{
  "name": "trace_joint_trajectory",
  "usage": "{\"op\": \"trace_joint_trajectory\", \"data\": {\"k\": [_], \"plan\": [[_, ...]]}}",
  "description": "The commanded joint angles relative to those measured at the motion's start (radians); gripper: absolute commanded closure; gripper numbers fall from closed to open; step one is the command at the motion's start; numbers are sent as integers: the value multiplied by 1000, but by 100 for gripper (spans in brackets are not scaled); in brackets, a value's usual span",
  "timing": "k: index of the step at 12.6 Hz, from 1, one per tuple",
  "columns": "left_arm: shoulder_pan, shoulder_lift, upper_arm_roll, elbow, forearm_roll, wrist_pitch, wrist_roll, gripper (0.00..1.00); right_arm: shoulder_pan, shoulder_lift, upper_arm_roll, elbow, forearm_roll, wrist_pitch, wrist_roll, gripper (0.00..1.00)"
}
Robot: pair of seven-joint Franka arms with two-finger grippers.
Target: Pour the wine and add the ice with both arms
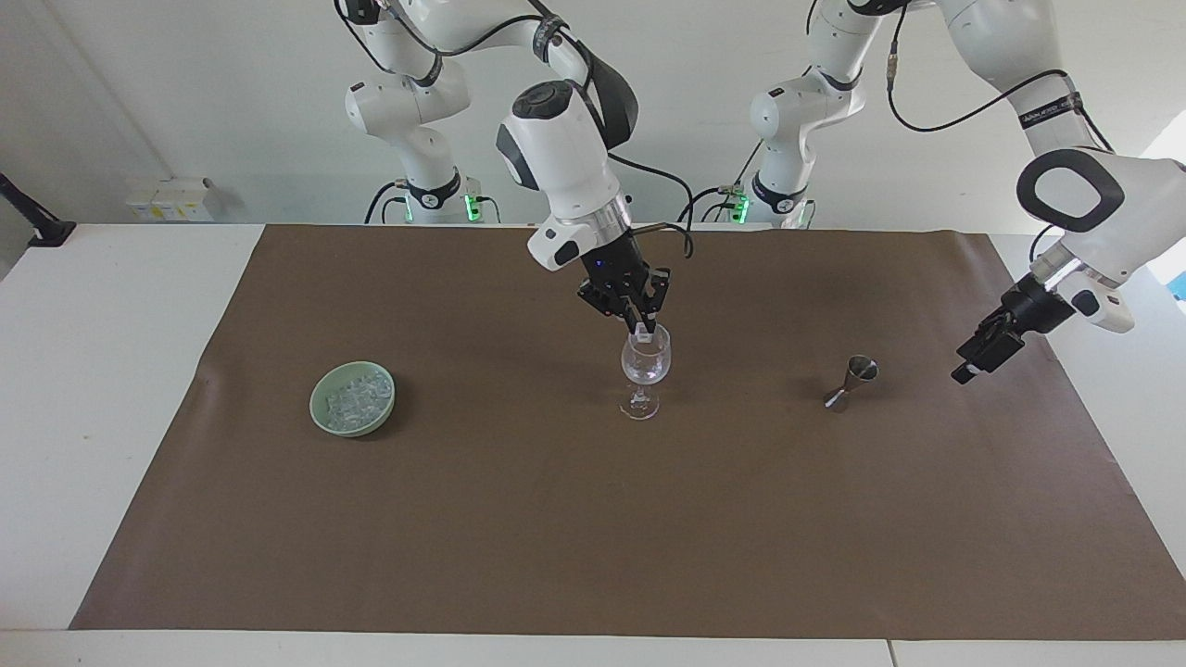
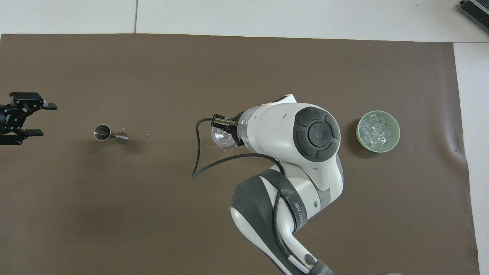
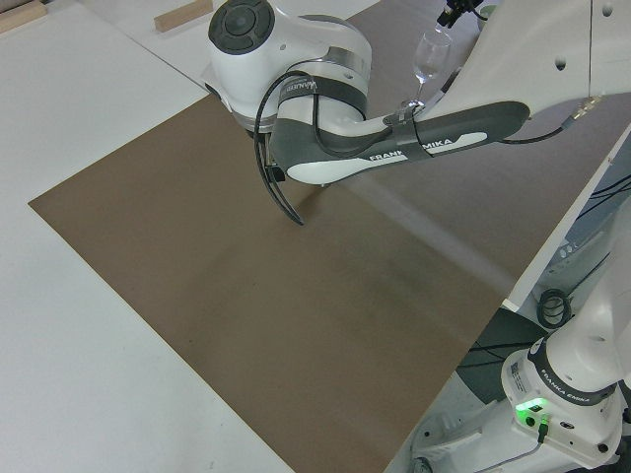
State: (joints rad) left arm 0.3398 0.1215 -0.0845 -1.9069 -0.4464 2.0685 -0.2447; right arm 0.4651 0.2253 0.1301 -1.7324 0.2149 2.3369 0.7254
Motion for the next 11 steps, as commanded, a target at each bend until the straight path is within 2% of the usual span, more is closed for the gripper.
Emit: {"op": "trace_joint_trajectory", "data": {"k": [1,2,3,5,8,10,11], "plan": [[-47,-57,11,19,116,7,31,0,0,-9,0,-15,20,25,16,89],[-54,-83,11,19,124,6,31,0,0,-11,0,-16,20,25,17,75],[-54,-112,9,19,138,-5,31,0,1,-12,0,-19,17,25,17,67],[-85,-147,8,38,202,-45,31,0,0,-15,0,-26,1,22,17,64],[-139,-163,5,106,282,-146,44,0,0,-15,-4,-24,-9,25,17,52],[-185,-174,6,118,318,-185,68,0,-16,-29,-10,-24,-37,24,16,37],[-199,-178,6,130,319,-198,68,0,-31,-35,-12,-24,-54,21,14,36]]}}
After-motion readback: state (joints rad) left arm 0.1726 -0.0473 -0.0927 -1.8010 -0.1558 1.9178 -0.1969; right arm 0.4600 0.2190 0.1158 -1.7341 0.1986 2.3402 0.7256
